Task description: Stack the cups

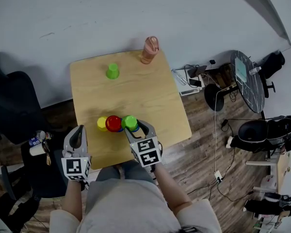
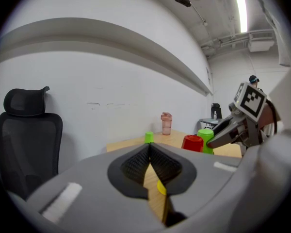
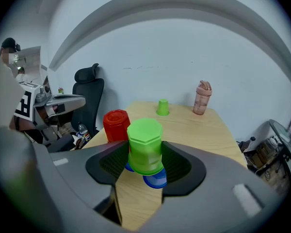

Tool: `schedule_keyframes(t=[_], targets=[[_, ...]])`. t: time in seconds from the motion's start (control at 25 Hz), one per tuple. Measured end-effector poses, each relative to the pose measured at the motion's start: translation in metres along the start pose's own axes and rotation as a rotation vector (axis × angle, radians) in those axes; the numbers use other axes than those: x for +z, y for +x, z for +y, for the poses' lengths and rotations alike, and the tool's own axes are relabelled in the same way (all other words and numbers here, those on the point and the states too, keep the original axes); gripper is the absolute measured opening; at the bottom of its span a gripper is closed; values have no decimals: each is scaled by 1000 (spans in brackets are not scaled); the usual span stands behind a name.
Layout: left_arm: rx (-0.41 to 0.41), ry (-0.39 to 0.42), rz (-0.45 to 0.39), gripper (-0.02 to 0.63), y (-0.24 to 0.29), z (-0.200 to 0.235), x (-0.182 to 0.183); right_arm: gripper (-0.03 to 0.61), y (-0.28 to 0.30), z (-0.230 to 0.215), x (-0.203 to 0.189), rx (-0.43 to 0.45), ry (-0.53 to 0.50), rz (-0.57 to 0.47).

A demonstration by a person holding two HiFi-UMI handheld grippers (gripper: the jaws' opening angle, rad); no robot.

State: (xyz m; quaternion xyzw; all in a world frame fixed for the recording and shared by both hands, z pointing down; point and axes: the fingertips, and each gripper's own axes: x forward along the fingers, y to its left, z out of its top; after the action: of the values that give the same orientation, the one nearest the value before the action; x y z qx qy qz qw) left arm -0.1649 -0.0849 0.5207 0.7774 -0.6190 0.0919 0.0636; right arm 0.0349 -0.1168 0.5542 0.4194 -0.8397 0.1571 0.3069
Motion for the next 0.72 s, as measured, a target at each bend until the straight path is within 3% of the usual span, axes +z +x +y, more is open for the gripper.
schedule_keyframes(t=[0.72], targets=[[10,-4,9,58,4,-4,1,215,2,-2,-2,12,17,10]])
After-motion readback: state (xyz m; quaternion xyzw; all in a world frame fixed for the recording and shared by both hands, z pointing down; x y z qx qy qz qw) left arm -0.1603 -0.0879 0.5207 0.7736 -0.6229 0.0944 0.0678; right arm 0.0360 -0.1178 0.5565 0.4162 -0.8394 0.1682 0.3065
